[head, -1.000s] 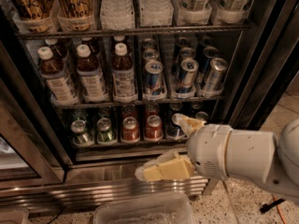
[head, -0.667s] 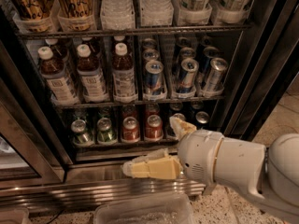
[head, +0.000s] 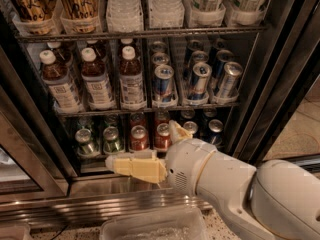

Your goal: Pick blue plastic bottle from middle shelf of fridge

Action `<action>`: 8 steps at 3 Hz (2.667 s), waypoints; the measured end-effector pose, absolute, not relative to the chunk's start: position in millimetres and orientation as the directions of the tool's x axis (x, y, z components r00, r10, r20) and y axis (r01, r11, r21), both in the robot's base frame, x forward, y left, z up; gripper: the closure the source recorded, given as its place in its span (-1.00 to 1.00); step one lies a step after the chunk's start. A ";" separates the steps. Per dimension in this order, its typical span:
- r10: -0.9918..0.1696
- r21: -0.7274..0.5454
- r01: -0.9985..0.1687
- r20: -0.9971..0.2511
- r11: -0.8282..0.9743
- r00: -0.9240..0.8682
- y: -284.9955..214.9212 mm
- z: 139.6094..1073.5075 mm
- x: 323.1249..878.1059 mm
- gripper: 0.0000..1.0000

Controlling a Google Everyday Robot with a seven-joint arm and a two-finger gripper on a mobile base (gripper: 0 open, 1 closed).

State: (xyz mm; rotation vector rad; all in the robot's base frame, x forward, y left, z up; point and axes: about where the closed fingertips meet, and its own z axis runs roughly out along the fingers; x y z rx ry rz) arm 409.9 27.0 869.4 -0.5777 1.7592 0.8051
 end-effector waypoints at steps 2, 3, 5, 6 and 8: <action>-0.051 0.150 -0.654 -0.959 0.741 -0.277 48.4 861.4 449.4 -1.00; -0.051 0.150 -0.654 -0.959 0.741 -0.277 48.5 861.4 449.4 -1.00; -0.213 -0.019 -0.723 -0.960 0.691 -0.179 65.9 857.9 442.6 -1.00; -0.264 -0.123 -0.694 -0.959 0.709 -0.100 75.0 858.5 455.2 -1.00; -0.219 -0.146 -0.682 -0.975 0.717 -0.021 109.1 842.4 479.4 -1.00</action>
Offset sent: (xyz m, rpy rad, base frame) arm 0.0622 0.0400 -0.0193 -0.1291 -0.0618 -0.1188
